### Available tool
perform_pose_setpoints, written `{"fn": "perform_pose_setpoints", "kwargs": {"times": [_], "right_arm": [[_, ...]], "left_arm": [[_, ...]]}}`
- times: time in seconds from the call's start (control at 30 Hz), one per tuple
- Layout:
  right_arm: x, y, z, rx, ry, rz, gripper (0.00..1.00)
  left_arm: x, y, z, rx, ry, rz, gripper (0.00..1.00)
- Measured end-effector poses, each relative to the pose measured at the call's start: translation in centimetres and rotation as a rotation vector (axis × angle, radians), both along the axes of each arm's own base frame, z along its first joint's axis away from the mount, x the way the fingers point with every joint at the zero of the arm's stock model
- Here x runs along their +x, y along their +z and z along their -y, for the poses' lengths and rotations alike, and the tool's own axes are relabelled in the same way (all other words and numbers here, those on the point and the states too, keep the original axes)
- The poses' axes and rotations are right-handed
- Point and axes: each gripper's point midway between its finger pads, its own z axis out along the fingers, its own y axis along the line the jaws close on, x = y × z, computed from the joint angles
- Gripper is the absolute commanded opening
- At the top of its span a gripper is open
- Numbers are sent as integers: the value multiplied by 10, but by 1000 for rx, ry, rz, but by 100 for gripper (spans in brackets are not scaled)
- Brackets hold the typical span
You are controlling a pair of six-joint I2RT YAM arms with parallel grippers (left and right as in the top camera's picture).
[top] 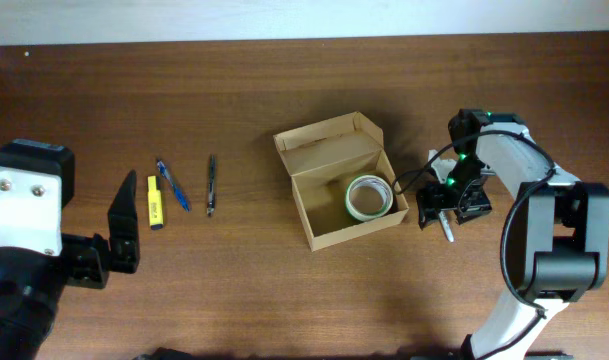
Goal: Pack container
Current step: 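Move the right gripper down to the black marker, then grasp the black marker upright with the right gripper and lift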
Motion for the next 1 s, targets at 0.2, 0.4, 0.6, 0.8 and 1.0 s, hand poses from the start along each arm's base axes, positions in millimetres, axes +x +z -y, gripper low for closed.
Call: {"fn": "perform_pose_setpoints", "kwargs": {"times": [0.2,0.4,0.6,0.8,1.0], "right_arm": [[8,-3,0,-1,3,36,79],[21,-6,1,-4,4,92,77],[29,-8,5,-23,12,124,73],[34,-9,7,-33,19,146,72],[36,-11,9,-48,27,157,69]], "left_arm": [[0,0,0,0,0,0,99],[0,0,0,0,0,0,99],[0,0,0,0,0,0,99],[0,0,0,0,0,0,99],[0,0,0,0,0,0,99]]}}
